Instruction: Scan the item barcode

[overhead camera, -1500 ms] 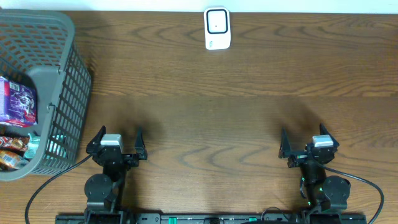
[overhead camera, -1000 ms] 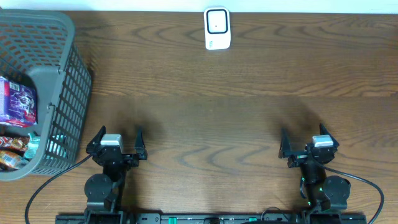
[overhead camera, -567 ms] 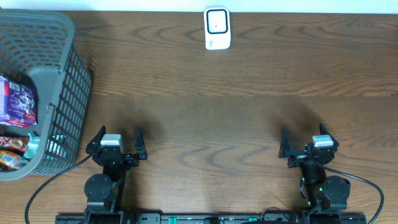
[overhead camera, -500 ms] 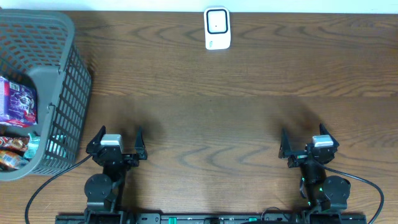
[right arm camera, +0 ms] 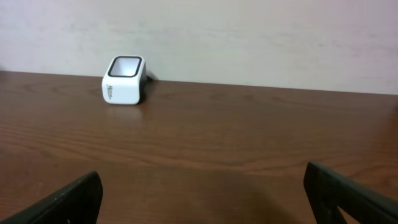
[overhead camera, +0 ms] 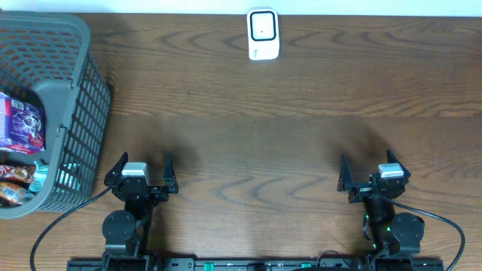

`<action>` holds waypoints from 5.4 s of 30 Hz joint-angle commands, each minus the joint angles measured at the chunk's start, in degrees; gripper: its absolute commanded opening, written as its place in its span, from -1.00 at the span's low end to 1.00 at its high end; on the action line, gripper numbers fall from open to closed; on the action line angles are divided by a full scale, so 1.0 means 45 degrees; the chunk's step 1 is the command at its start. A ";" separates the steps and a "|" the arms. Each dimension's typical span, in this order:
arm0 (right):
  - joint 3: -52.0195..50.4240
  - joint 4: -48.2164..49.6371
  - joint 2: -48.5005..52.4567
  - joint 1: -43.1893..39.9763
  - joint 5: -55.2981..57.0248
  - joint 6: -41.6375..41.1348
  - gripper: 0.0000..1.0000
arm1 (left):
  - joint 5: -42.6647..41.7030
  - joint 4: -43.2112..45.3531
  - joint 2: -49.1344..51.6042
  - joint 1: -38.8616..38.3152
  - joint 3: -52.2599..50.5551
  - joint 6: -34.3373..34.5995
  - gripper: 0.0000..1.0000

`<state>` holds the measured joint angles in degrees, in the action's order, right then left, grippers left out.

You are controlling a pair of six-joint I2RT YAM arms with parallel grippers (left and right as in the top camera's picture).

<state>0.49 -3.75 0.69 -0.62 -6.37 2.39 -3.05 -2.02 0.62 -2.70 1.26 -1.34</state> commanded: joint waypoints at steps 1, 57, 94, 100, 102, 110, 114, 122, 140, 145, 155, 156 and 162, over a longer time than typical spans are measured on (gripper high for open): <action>-0.0039 -0.0024 -0.0034 -0.0126 0.0058 0.0199 0.99 | 0.0160 -0.0442 -0.0063 -0.0039 -0.0228 -0.0083 0.96; -0.0039 -0.0024 -0.0034 -0.0126 0.0058 0.0199 0.98 | 0.0884 0.8194 0.2215 -0.0049 0.4818 0.5314 0.96; -0.0039 -0.0024 -0.0034 -0.0126 0.0058 0.0199 0.98 | 0.2720 -1.1239 2.0176 0.8621 2.0356 0.1292 0.96; -0.0039 -0.0024 -0.0034 -0.0126 0.0058 0.0199 0.98 | 0.2754 -1.0686 2.1570 0.8675 2.0356 0.0767 0.95; -0.0039 -0.0024 -0.0034 -0.0126 0.0058 0.0199 0.99 | 0.2871 -1.0336 2.1891 0.8743 2.0356 0.0661 0.96; -0.0039 -0.0024 -0.0034 -0.0126 0.0058 0.0199 0.99 | 0.2866 -0.8524 2.2862 0.9151 2.0356 -0.1005 0.96; -0.0039 -0.0024 -0.0034 -0.0126 0.0058 0.0199 0.99 | 0.2861 -0.8043 2.3416 0.9204 2.0356 -0.1273 0.96; -0.0039 -0.0024 -0.0034 -0.0126 0.0058 0.0199 0.99 | 0.2871 -0.8126 2.4849 0.9219 2.0240 -0.1273 0.64; -0.0039 -0.0024 -0.0034 -0.0126 0.0058 0.0199 0.99 | 0.1379 -0.6742 1.9419 0.9219 2.0303 0.1506 -0.85; -0.0039 -0.0024 -0.0034 -0.0126 0.0058 0.0199 0.98 | -0.0695 -0.4619 1.6660 0.9083 2.0303 0.3730 -0.86; -0.0039 -0.0024 -0.0034 -0.0126 0.0058 0.0199 0.99 | -0.3871 -0.4396 1.4688 0.2953 2.0060 0.6178 -0.86; -0.0039 -0.0024 -0.0034 -0.0126 0.0058 0.0199 0.99 | -0.3832 -0.4498 1.4819 0.1914 1.9943 0.6169 -0.85; -0.0039 -0.0024 -0.0034 -0.0126 0.0058 0.0199 0.99 | -0.3604 -0.6926 1.6602 -0.2453 1.9564 0.6033 -0.86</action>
<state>0.45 -3.66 0.73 -0.62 -6.35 2.59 -18.81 -28.58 70.48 -6.00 90.52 24.71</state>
